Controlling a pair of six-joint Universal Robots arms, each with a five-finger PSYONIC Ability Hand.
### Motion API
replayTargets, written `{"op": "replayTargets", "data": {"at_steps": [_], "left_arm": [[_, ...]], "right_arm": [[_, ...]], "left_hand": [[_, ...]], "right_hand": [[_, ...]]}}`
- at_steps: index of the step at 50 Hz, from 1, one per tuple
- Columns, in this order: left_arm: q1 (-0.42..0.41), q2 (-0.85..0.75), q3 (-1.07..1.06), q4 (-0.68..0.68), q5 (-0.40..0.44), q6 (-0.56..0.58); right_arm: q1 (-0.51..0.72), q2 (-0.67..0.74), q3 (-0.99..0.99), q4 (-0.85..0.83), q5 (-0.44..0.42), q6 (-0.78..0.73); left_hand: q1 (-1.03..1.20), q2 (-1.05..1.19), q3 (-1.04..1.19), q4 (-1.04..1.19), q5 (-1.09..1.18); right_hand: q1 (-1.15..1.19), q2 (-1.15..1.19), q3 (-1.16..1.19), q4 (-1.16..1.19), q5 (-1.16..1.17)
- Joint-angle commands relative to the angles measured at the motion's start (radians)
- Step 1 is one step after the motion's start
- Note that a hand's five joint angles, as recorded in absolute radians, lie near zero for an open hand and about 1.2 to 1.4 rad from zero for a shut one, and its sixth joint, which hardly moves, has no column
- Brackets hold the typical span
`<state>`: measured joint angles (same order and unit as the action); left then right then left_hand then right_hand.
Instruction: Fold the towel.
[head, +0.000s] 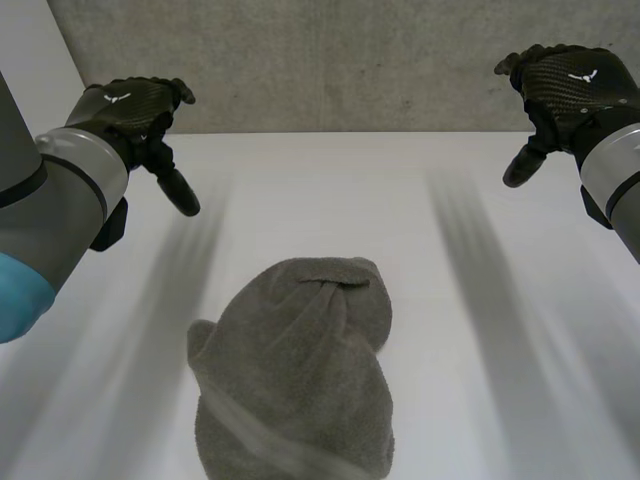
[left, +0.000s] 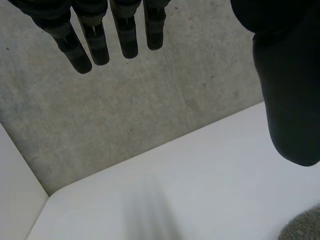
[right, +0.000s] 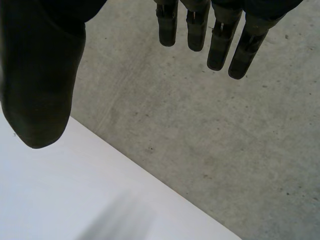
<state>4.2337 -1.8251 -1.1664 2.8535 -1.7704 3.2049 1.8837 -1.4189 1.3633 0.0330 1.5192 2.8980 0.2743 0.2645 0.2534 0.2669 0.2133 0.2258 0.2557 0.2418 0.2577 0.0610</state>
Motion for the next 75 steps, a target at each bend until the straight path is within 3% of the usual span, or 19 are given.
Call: {"op": "replayTargets", "data": {"at_steps": [1,3,8,18,25,31,33,35,36,38,41,47,52,57,66,71,73,74,75], "left_arm": [[-0.003,0.026,-0.107,-0.002,0.014,0.004],[-0.001,0.033,-0.203,0.001,0.032,0.007],[0.011,0.027,-0.35,0.026,0.069,0.006],[-0.003,-0.008,-0.532,0.159,0.089,0.006],[-0.04,-0.082,-0.541,0.216,0.082,0.009],[-0.064,-0.145,-0.529,0.221,0.078,0.01],[-0.064,-0.158,-0.524,0.222,0.078,0.01],[-0.066,-0.178,-0.513,0.234,0.078,0.01],[-0.066,-0.178,-0.513,0.234,0.078,0.01],[-0.066,-0.189,-0.507,0.262,0.078,0.012],[-0.072,-0.195,-0.5,0.285,0.08,0.033],[-0.075,-0.181,-0.495,0.313,0.085,0.073],[-0.095,-0.14,-0.492,0.346,0.091,0.073],[-0.121,-0.074,-0.504,0.359,0.097,0.079],[-0.144,-0.074,-0.43,0.365,0.147,0.167],[-0.121,-0.088,-0.239,0.415,0.143,0.296],[-0.086,-0.077,-0.107,0.508,0.132,0.325],[-0.086,-0.077,-0.107,0.509,0.132,0.325],[-0.077,-0.072,-0.061,0.576,0.128,0.322]], "right_arm": [[0.006,0.048,-0.027,0.048,-0.119,-0.036],[0.0,0.115,-0.073,0.126,-0.232,-0.063],[0.014,0.259,-0.185,0.202,-0.309,-0.078],[0.158,0.538,-0.355,0.214,-0.312,-0.079],[0.219,0.684,-0.418,0.214,-0.3,-0.079],[0.247,0.722,-0.411,0.216,-0.249,-0.077],[0.241,0.715,-0.397,0.216,-0.231,-0.079],[0.238,0.7,-0.382,0.212,-0.223,-0.08],[0.238,0.699,-0.382,0.212,-0.223,-0.08],[0.23,0.611,-0.322,0.206,-0.205,-0.082],[0.224,0.484,-0.227,0.197,-0.203,-0.092],[0.172,0.325,-0.061,0.191,-0.214,-0.155],[0.131,0.132,0.208,0.196,-0.231,-0.385],[0.117,0.051,0.335,0.197,-0.232,-0.505],[0.118,0.029,0.27,0.148,-0.244,-0.491],[0.126,0.048,0.142,-0.165,-0.244,-0.411],[0.117,0.048,0.12,-0.495,-0.219,-0.3],[0.117,0.048,0.12,-0.496,-0.218,-0.299],[0.115,0.043,0.134,-0.662,-0.197,-0.252]], "left_hand": [[-0.078,-0.069,-0.057,-0.071,-0.192],[-0.075,-0.066,-0.055,-0.068,-0.189],[-0.075,-0.066,-0.055,-0.068,-0.189],[-0.061,-0.051,-0.04,-0.053,-0.174],[-0.011,-0.001,0.01,-0.004,-0.124],[0.086,0.096,0.107,0.093,-0.028],[0.192,0.202,0.213,0.199,0.078],[0.533,0.543,0.554,0.54,0.419],[0.535,0.545,0.556,0.543,0.422],[0.921,0.931,0.942,0.929,0.808],[1.098,1.108,1.119,1.105,0.984],[1.122,1.132,1.143,1.129,1.008],[1.122,1.132,1.143,1.129,1.008],[1.122,1.132,1.143,1.129,1.008],[1.122,1.132,1.143,1.129,1.008],[1.122,1.132,1.143,1.129,1.008],[1.122,1.132,1.143,1.129,1.008],[1.122,1.132,1.143,1.129,1.008],[1.122,1.132,1.143,1.129,1.008]], "right_hand": [[-0.051,-0.081,-0.067,-0.083,-0.061],[-0.051,-0.081,-0.067,-0.083,-0.061],[-0.051,-0.081,-0.067,-0.083,-0.061],[-0.051,-0.081,-0.067,-0.083,-0.061],[0.165,0.135,0.149,0.133,0.155],[0.567,0.537,0.551,0.535,0.557],[1.011,0.981,0.995,0.979,1.001],[1.169,1.139,1.153,1.137,1.159],[1.17,1.141,1.154,1.139,1.161],[1.17,1.141,1.154,1.139,1.161],[1.17,1.141,1.154,1.139,1.161],[1.17,1.141,1.154,1.139,1.161],[1.17,1.141,1.154,1.139,1.161],[1.17,1.141,1.154,1.139,1.161],[1.17,1.141,1.154,1.139,1.161],[1.17,1.141,1.154,1.139,1.161],[1.17,1.141,1.154,1.139,1.161],[1.17,1.141,1.154,1.139,1.161],[1.17,1.141,1.154,1.139,1.161]]}}
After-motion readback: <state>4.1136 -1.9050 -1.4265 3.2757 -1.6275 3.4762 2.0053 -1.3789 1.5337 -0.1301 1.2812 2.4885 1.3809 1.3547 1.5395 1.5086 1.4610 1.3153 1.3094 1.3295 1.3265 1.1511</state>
